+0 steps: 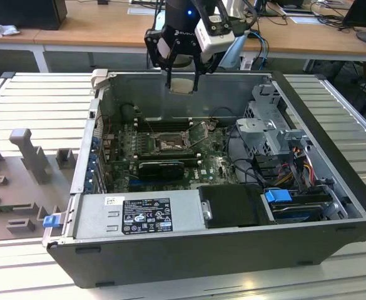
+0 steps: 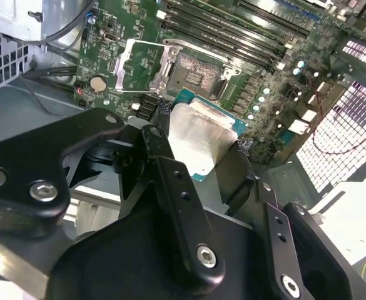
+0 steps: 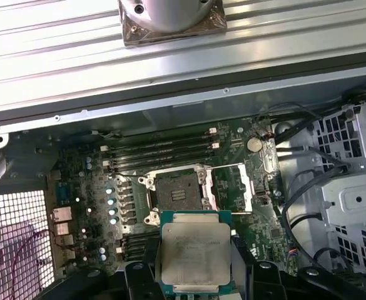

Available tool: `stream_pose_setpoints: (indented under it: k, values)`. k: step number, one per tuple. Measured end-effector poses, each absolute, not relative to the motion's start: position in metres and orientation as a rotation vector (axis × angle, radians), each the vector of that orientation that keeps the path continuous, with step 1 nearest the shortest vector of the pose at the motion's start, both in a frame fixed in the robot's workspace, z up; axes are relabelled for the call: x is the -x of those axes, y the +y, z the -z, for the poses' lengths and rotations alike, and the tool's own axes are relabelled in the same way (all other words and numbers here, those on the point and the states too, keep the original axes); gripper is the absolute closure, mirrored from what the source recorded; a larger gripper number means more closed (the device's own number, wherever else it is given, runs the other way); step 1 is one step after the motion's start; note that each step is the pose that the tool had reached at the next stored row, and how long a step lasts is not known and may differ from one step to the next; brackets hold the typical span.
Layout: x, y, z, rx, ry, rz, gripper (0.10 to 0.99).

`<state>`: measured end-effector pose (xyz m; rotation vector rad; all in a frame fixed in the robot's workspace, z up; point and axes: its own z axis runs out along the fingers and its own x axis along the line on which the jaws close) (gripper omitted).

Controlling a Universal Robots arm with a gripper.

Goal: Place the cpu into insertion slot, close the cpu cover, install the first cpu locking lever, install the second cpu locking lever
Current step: 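Place the cpu into insertion slot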

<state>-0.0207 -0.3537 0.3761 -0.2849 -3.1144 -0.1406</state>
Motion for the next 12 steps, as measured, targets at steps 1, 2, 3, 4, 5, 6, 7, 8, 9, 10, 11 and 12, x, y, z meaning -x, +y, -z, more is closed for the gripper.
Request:
stream_pose_setpoints:
  k: [1,2,3,4,5,6,7,8,9,10,11,12]
  values:
    - [0.0207,-0.3536,-0.3761,0.296,-3.114,0.141,0.549]
    - [0.0207,-0.3536,-0.3760,0.317,-3.112,0.140,0.549]
    - [0.0207,-0.3536,-0.3760,0.328,-3.111,0.140,0.549]
    - [0.0207,-0.3536,-0.3760,0.337,-3.111,0.140,0.549]
    - [0.0207,-0.3536,-0.3759,0.347,-3.110,0.140,0.549]
    - [0.0207,-0.3536,-0.3759,0.355,-3.109,0.139,0.549]
    - [0.0207,-0.3536,-0.3759,0.363,-3.109,0.139,0.549]
    - [0.0207,-0.3536,-0.3759,0.371,-3.108,0.139,0.549]
    - [0.0207,-0.3536,-0.3759,0.383,-3.107,0.139,0.549]
    - [0.0207,-0.3536,-0.3759,0.394,-3.106,0.139,0.549]
    - [0.0207,-0.3536,-0.3759,0.402,-3.105,0.139,0.549]
    - [0.0207,-0.3536,-0.3759,0.415,-3.104,0.139,0.549]
